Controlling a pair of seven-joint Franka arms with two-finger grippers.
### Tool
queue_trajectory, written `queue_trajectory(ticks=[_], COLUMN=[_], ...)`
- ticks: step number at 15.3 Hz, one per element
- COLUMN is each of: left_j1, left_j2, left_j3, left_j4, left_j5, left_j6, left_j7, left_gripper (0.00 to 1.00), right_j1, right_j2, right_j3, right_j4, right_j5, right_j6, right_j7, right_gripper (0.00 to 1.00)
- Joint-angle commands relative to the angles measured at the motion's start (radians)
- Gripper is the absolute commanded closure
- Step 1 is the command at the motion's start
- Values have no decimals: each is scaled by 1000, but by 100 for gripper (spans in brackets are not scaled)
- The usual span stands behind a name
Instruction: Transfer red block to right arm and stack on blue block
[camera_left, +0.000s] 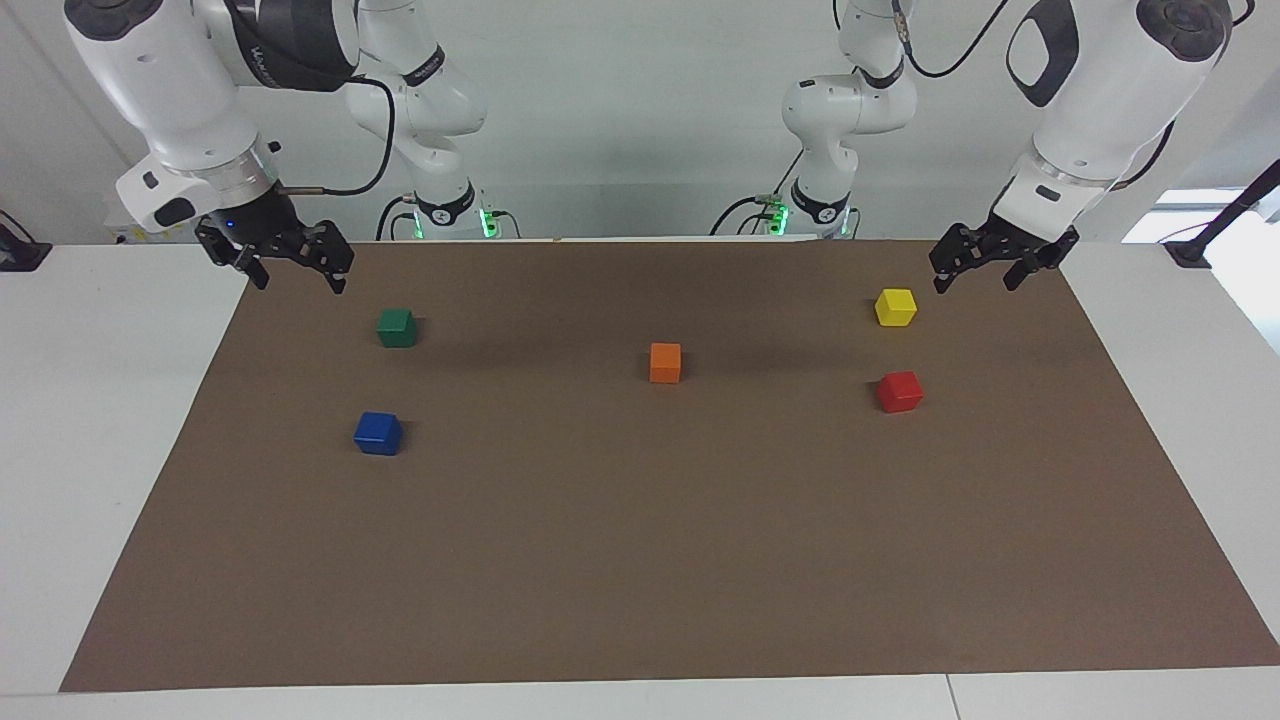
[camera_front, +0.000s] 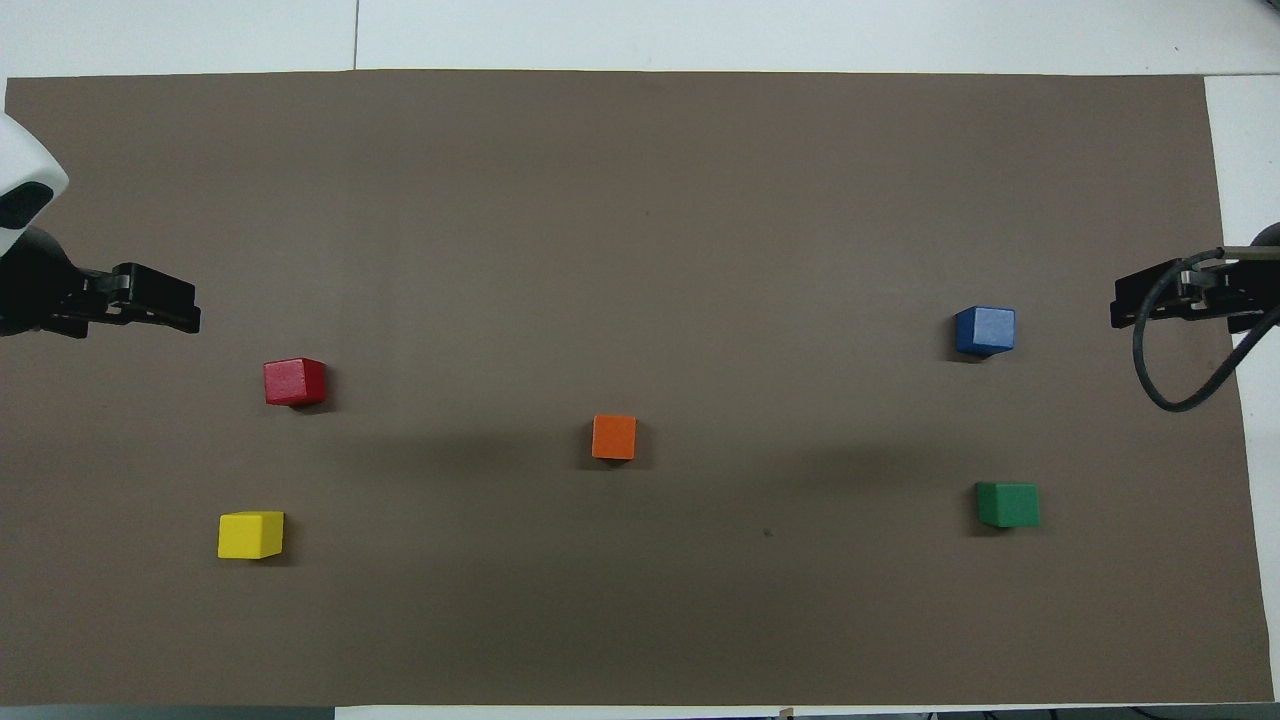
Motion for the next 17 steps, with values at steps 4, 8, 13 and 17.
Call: queue_trajectory(ticks=[4, 8, 13, 17], left_j1=[-14, -1, 19, 6], left_j2=[-17, -29, -37, 14], left_j3=[17, 34, 34, 34], left_j4=[-23, -50, -179, -251], left_j5=[-5, -6, -5, -3], left_j6=[10, 19, 165, 278], left_j7=[-2, -11, -2, -2], left_gripper=[0, 0, 0, 0], right_j1=[-13, -13, -13, -10], right_j2=[-22, -22, -22, -22], right_j3=[9, 9, 9, 9], right_j4=[-28, -28, -28, -28], right_j5=[-8, -8, -8, -8], right_j6=[13, 12, 10, 12], right_j7=[-12, -12, -13, -9], right_gripper=[0, 0, 0, 0])
